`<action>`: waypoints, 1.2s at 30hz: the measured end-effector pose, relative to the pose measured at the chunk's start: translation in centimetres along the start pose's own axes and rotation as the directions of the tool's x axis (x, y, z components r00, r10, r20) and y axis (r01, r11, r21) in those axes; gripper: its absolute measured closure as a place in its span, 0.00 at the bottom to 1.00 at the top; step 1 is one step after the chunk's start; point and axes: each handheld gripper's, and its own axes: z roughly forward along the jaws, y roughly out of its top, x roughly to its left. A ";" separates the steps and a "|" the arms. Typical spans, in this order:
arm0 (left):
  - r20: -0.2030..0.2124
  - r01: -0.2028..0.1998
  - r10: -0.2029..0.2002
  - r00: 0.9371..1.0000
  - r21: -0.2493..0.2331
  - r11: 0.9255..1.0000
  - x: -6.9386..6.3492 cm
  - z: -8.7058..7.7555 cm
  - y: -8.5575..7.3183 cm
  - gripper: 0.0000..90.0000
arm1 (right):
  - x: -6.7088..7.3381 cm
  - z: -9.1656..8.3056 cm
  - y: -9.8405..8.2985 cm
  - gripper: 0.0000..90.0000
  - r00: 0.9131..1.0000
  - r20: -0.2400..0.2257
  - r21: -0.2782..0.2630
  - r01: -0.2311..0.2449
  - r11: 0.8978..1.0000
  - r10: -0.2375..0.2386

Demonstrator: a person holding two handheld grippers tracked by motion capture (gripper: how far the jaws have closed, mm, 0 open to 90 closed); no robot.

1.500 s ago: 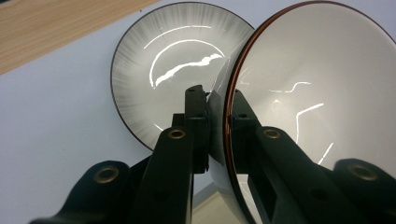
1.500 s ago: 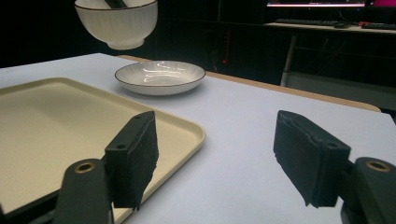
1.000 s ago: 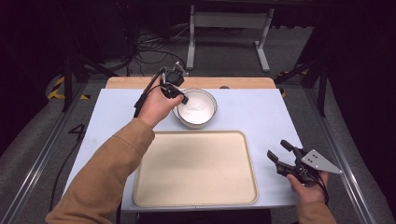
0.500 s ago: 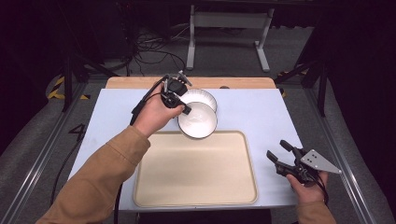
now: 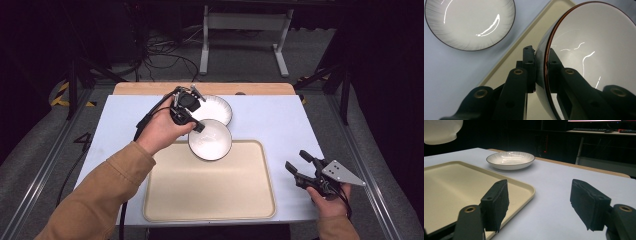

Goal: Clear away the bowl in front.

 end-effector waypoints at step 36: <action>0.136 -0.062 0.046 0.990 0.114 0.992 -0.8 4.6 -1.9 0.92 | 0.1 0.0 0.0 0.35 1.000 -0.006 0.000 0.007 1.000 -0.007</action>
